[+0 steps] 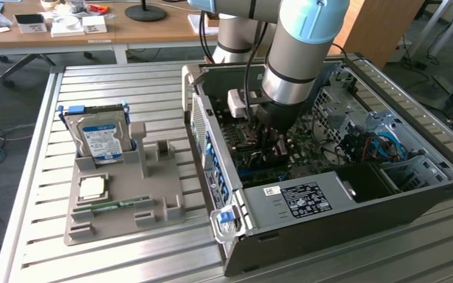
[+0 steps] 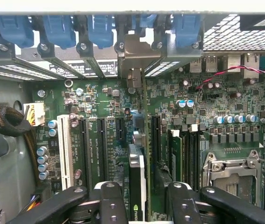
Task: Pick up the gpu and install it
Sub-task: 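Insert the gpu into the slot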
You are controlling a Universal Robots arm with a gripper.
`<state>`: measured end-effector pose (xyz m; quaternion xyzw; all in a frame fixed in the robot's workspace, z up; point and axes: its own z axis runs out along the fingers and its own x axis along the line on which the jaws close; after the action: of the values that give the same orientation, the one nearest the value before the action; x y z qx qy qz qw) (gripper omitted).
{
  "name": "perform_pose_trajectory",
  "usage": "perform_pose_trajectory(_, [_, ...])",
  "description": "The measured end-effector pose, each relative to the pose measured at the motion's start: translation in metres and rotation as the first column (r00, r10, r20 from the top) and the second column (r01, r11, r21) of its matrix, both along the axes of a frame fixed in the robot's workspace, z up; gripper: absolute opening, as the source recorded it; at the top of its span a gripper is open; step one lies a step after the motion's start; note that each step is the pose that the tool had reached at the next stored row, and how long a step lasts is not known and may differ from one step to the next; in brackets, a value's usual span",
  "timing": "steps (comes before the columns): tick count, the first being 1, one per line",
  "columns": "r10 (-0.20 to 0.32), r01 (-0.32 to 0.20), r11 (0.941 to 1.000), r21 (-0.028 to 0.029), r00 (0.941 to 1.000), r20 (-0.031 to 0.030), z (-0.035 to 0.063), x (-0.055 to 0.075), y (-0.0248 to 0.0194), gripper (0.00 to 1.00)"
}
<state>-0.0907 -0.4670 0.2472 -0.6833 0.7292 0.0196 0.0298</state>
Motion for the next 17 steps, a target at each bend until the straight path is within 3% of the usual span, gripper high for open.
perform_pose_trajectory(2, [0.0,0.0,1.0,-0.0001,1.0,0.0,0.0,0.0,0.0,0.39])
perform_pose_trajectory(4, [0.0,0.0,1.0,-0.0008,1.0,-0.0003,0.0002,-0.0001,-0.0002,0.27])
perform_pose_trajectory(17, [0.0,0.0,1.0,-0.0004,1.0,0.0004,-0.0007,-0.0003,0.0,0.27])
